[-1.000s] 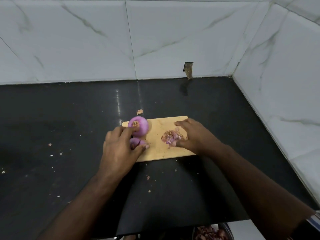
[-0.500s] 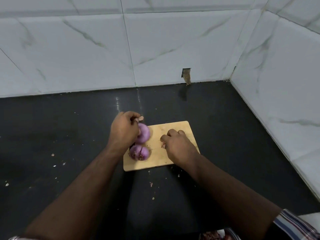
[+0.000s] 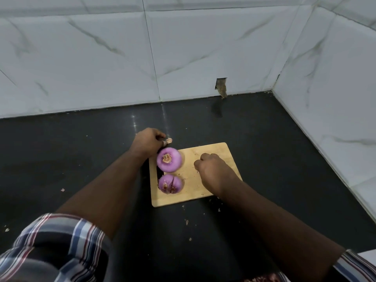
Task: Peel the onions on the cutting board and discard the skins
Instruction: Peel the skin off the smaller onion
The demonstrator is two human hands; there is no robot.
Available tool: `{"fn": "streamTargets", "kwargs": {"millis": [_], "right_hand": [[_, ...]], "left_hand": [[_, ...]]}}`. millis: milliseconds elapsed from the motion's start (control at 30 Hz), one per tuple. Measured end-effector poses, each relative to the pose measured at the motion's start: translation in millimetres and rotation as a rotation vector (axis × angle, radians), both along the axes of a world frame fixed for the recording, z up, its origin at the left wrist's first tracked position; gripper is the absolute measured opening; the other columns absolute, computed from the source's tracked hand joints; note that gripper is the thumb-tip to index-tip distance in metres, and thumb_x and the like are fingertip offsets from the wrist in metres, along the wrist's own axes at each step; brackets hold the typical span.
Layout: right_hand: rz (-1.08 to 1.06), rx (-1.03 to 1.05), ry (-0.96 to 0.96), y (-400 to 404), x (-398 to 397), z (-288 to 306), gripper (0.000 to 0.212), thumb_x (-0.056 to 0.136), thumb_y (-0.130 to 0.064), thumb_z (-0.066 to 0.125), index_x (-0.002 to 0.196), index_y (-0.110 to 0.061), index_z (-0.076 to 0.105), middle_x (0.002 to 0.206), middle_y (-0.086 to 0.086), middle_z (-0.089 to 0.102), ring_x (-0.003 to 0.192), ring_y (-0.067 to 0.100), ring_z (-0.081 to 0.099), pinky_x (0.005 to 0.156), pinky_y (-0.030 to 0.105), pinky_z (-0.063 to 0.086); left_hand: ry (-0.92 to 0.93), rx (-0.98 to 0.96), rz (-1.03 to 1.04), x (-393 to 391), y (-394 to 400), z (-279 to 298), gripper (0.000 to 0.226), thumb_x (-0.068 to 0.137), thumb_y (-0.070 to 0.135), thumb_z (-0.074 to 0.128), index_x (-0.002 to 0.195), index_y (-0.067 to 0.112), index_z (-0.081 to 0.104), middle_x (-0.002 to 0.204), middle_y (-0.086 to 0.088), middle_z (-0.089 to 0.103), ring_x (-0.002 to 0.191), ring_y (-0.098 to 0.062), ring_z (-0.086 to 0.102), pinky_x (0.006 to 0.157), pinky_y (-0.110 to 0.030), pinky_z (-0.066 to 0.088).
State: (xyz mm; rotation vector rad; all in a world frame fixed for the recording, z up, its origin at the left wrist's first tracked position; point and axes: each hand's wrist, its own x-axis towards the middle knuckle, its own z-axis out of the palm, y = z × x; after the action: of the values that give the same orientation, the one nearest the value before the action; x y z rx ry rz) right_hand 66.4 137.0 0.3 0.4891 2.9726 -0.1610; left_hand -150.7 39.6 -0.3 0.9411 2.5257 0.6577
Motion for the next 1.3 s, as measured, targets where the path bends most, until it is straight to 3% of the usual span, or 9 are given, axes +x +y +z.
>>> {"fn": "streamTargets", "kwargs": {"millis": [100,300,567,733,833,900,1033,1167,1300], "right_hand": [[-0.167,-0.154,0.035,17.7,-2.0,3.6,0.023,0.094,-0.007,0.053,0.110,-0.013,0.068,0.107,0.006,0.062,0.098,0.022,0.058,0.082,0.035,0.053],[-0.743,-1.203,0.297,59.8,15.1,21.5,0.012,0.092,-0.001,0.064,0.095,-0.007,0.074,0.098,0.014,0.071,0.076,0.017,0.065,0.068,0.026,0.057],[-0.677,-1.330,0.279,63.4,18.7,30.8,0.013,0.091,0.001,0.064,0.100,-0.004,0.072,0.098,0.015,0.070,0.081,0.020,0.066,0.071,0.028,0.059],[-0.638,-1.284,0.274,59.6,18.7,31.9,0.012,0.091,-0.001,0.063,0.099,-0.004,0.072,0.097,0.011,0.070,0.085,0.019,0.067,0.071,0.027,0.058],[-0.599,-1.246,0.272,60.5,23.1,35.6,0.012,0.092,-0.002,0.064,0.100,-0.004,0.072,0.099,0.008,0.071,0.086,0.018,0.067,0.070,0.025,0.058],[-0.549,-1.244,0.303,62.3,25.0,42.5,0.011,0.092,-0.001,0.064,0.099,-0.004,0.072,0.097,0.007,0.070,0.084,0.017,0.067,0.071,0.026,0.057],[-0.376,-1.127,0.380,62.3,23.2,70.2,0.012,0.091,-0.001,0.065,0.100,-0.004,0.072,0.091,0.002,0.069,0.078,0.011,0.064,0.070,0.025,0.059],[-0.137,-0.699,0.359,45.9,15.2,101.3,0.011,0.089,-0.011,0.065,0.095,-0.017,0.073,0.090,-0.007,0.070,0.076,0.005,0.067,0.066,0.025,0.058],[0.044,-0.421,0.214,16.7,12.0,108.0,0.020,0.087,-0.011,0.062,0.105,-0.019,0.069,0.100,-0.001,0.070,0.088,0.014,0.063,0.065,0.022,0.041]], "left_hand": [[0.081,-0.054,-0.084,-5.4,12.4,-3.3,0.030,0.092,0.034,0.072,0.118,0.019,0.075,0.114,-0.003,0.076,0.106,-0.022,0.068,0.085,-0.026,0.047],[0.109,-0.082,-0.115,-9.2,26.9,-6.1,0.006,0.090,0.020,0.071,0.093,0.019,0.076,0.100,-0.002,0.076,0.099,-0.022,0.069,0.079,-0.025,0.045],[0.164,-0.148,-0.172,-10.2,23.9,-3.1,0.028,0.091,0.027,0.071,0.118,0.019,0.071,0.109,-0.004,0.072,0.101,-0.025,0.066,0.081,-0.028,0.047],[0.168,-0.205,-0.175,-10.5,30.8,-0.3,0.007,0.088,0.018,0.074,0.086,0.024,0.071,0.098,-0.001,0.074,0.093,-0.019,0.065,0.077,-0.027,0.043],[0.147,-0.102,-0.018,-5.0,33.1,6.8,0.007,0.093,0.024,0.070,0.088,0.018,0.070,0.092,-0.004,0.070,0.092,-0.025,0.065,0.076,-0.029,0.044],[0.009,0.169,0.174,4.8,35.1,20.6,0.017,0.097,0.026,0.064,0.092,0.011,0.070,0.091,-0.010,0.072,0.087,-0.029,0.068,0.076,-0.034,0.050],[-0.641,0.711,0.374,66.0,35.9,54.3,0.015,0.103,0.007,0.053,0.105,0.007,0.068,0.080,-0.008,0.067,0.062,-0.011,0.064,0.053,-0.021,0.049],[-1.198,0.838,0.511,134.9,26.9,51.3,0.026,0.104,0.006,0.045,0.112,0.009,0.070,0.082,-0.004,0.069,0.069,-0.011,0.061,0.061,-0.023,0.053],[-1.594,0.941,0.662,164.4,23.3,45.8,0.029,0.104,0.014,0.039,0.107,0.007,0.067,0.100,-0.010,0.070,0.090,-0.020,0.066,0.076,-0.032,0.057]]}}
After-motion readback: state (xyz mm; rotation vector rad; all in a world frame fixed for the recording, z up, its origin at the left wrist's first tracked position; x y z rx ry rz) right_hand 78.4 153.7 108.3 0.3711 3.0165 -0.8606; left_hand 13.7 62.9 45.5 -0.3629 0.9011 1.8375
